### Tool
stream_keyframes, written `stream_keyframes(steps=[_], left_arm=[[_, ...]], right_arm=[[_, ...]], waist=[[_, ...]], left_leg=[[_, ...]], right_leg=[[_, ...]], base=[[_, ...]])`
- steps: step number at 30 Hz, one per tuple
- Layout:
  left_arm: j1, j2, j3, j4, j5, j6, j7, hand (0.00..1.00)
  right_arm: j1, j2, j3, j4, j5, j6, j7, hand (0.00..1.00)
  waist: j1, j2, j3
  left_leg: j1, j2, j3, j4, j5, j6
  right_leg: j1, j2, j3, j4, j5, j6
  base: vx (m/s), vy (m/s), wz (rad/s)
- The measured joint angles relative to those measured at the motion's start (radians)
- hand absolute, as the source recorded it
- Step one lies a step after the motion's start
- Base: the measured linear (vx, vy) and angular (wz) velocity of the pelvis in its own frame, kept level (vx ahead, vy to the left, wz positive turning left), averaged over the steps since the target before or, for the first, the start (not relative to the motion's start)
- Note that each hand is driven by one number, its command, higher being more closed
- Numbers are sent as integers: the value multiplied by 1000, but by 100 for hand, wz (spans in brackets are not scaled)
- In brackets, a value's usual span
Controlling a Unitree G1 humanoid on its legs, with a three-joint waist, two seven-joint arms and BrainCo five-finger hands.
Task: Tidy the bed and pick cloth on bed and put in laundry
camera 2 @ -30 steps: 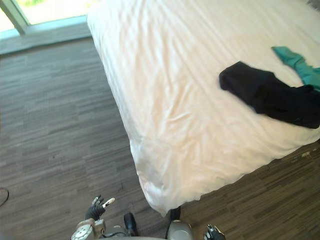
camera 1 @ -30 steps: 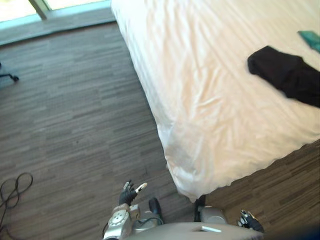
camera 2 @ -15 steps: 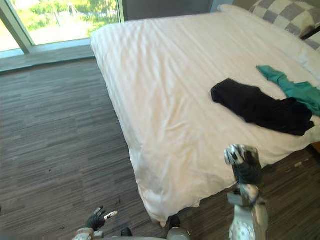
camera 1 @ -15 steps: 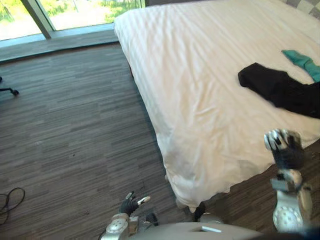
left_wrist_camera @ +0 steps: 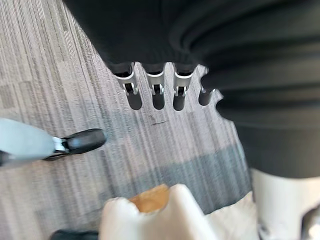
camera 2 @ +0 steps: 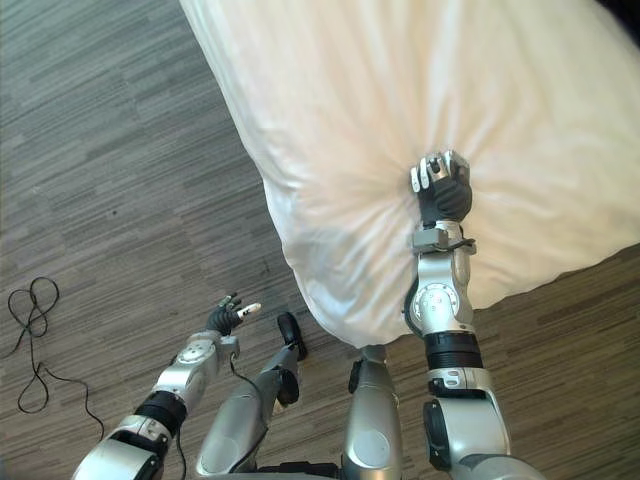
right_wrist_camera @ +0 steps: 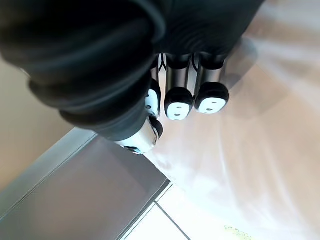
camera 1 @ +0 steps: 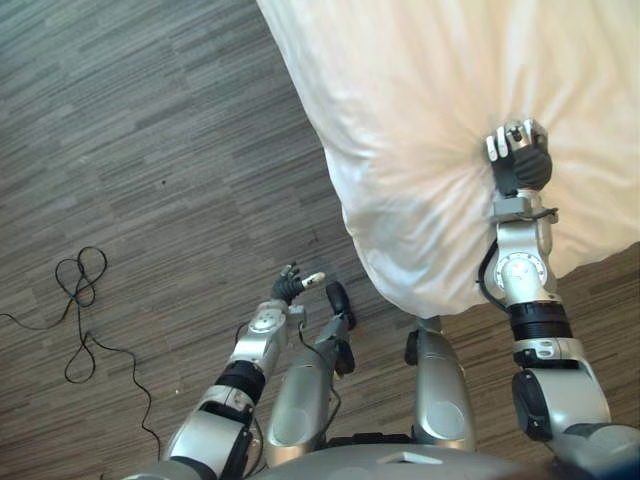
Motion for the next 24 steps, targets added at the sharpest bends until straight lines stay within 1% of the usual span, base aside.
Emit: stream_keyframes(steps=[1, 3, 4, 6, 7, 8, 9, 10, 11, 12, 13, 14, 16, 17, 18, 20, 21, 22, 23, 24], left_arm=[[-1, 5, 11, 0, 0, 3, -1, 0], [-6, 26, 52, 2, -17, 6, -19, 0], [-9, 28, 60, 2, -18, 6, -21, 0], [-22, 39, 78, 2, -25, 5, -50, 0], [-25, 40, 88, 2, -26, 5, -58, 0], [-29, 39, 105, 2, -35, 4, -67, 0], [-29, 39, 111, 2, -36, 4, -71, 0], [-27, 37, 118, 2, -36, 3, -82, 0], [-21, 35, 133, 2, -36, 3, -86, 0], [-17, 34, 142, 2, -36, 2, -86, 0], [-12, 31, 152, 5, -36, 1, -87, 0], [-12, 19, 165, 16, -36, -6, -87, 0], [-7, -5, 177, 26, -36, -27, -89, 0], [7, -19, 178, 25, -36, -40, -100, 0], [16, -24, 179, 25, -36, -45, -104, 0], [60, -33, 180, 27, -36, -45, -112, 0], [106, -39, 180, 27, -34, -43, -124, 0], [116, -42, 180, 27, -34, -42, -124, 0], [163, -53, 180, 27, -31, -42, -127, 0], [206, -66, 180, 27, -18, -42, -130, 0]], right_arm=[[1, 3, -10, 0, 0, 0, 3, 100], [24, 16, -80, -1, 0, 1, 8, 100], [40, 16, -108, -3, 1, 1, 8, 100], [126, 14, -234, -1, 17, 5, 3, 100], [152, 9, -264, 2, 21, 6, -4, 100], [206, -1, -336, 30, 33, 16, -39, 100], [231, -9, -369, 57, 39, 22, -60, 100], [288, -17, -437, 123, 41, 40, -98, 100], [348, -13, -486, 160, 40, 53, -121, 100], [384, -7, -507, 166, 39, 61, -127, 100], [446, -5, -530, 170, 37, 71, -137, 0], [496, -5, -559, 170, 37, 76, -142, 0], [556, -8, -603, 169, 36, 76, -137, 0], [588, -7, -626, 170, 10, 78, -116, 0], [603, -7, -629, 173, -13, 81, -102, 0], [626, 3, -626, 176, -90, 100, -59, 0], [629, 24, -619, 181, -163, 115, -21, 0], [631, 29, -615, 183, -177, 117, -14, 0], [642, 53, -592, 202, -234, 118, 10, 0], [663, 82, -560, 221, -300, 109, 27, 0]], waist=[[2, -6, 0], [8, -37, 1], [11, -44, 1], [20, -69, 0], [21, -72, 0], [22, -79, 1], [22, -81, 1], [23, -81, 1], [23, -81, 1], [19, -79, 0], [10, -76, 0], [4, -72, -2], [3, -65, -6], [3, -59, -14], [3, -62, -18], [4, -59, -42], [5, -51, -55], [5, -48, -60], [6, -36, -93], [15, -24, -134]], left_leg=[[-3, 2, 7, 1, -1, -1], [-5, 16, 42, 11, -10, -7], [-5, 20, 49, 16, -14, -8], [-1, 38, 81, 49, -39, -14], [-1, 44, 87, 58, -46, -15], [8, 52, 107, 65, -56, -19], [14, 55, 115, 66, -59, -23], [28, 62, 140, 65, -64, -31], [45, 70, 166, 67, -68, -38], [56, 75, 178, 67, -70, -41], [81, 85, 195, 70, -76, -50], [108, 95, 205, 75, -82, -58], [148, 111, 213, 80, -92, -68], [164, 122, 213, 82, -107, -67], [172, 124, 214, 81, -110, -67], [180, 132, 212, 83, -109, -68], [207, 136, 212, 82, -108, -70], [212, 136, 212, 82, -108, -70], [235, 136, 212, 73, -108, -70], [251, 136, 210, 66, -108, -71]], right_leg=[[-5, 2, 7, 0, 0, 0], [-20, 12, 25, 4, 0, -1], [-22, 15, 32, 6, 0, -2], [-22, 29, 56, 8, 0, -6], [-22, 32, 64, 9, 0, -6], [-22, 39, 74, 11, -1, -9], [-21, 42, 77, 12, -1, -9], [-20, 45, 94, 15, -2, -11], [-16, 53, 105, 17, -4, -13], [-10, 58, 110, 17, -5, -14], [8, 67, 114, 17, -6, -17], [33, 75, 113, 17, -10, -23], [72, 88, 102, 18, -17, -30], [90, 98, 92, 20, -32, -35], [97, 99, 87, 23, -41, -36], [110, 102, 62, 27, -47, -42], [139, 104, 51, 29, -53, -42], [146, 104, 49, 30, -55, -42], [165, 104, 39, 35, -65, -39], [179, 103, 31, 39, -76, -39]], base=[[-28, -55, -28], [-24, -53, -32], [2, -47, -34], [38, -66, -41], [67, -62, -47], [59, -37, -38], [88, -38, -54], [107, -35, -58], [113, -38, -60], [121, -55, -58], [123, -66, -46], [120, -65, -39], [93, -62, -12], [60, -51, 3], [34, -42, 10], [12, -44, 15], [10, -39, 14], [19, -25, 13], [15, -6, 12], [15, -6, 14]])
